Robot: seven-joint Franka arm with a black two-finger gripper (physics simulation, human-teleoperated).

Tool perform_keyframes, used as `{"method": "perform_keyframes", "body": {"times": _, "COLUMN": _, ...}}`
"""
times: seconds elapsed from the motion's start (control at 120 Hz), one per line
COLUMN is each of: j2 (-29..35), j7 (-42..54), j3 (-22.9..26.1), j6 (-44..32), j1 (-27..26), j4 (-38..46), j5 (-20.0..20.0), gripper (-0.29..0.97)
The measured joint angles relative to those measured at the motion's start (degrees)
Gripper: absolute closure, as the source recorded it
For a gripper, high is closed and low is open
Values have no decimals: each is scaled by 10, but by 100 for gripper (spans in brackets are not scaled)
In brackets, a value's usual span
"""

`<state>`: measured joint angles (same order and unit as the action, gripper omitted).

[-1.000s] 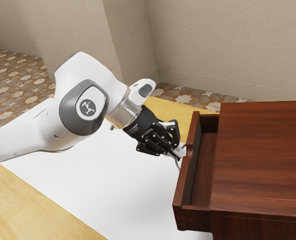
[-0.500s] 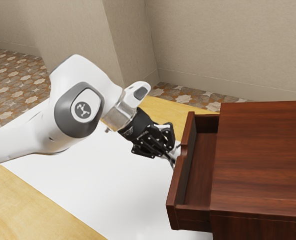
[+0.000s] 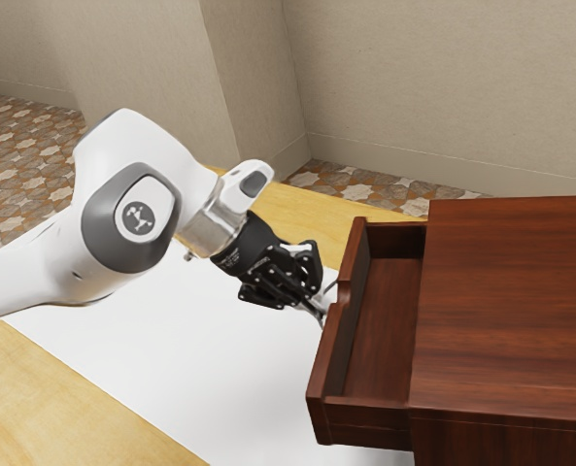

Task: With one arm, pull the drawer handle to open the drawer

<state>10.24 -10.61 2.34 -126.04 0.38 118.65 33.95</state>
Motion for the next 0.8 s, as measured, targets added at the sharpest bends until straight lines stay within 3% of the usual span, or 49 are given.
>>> {"method": "perform_keyframes", "body": {"times": 0.8, "j2": 51, "j7": 4, "j3": -34, "j6": 4, "j1": 2, "j4": 46, "j5": -18, "gripper": 72}}
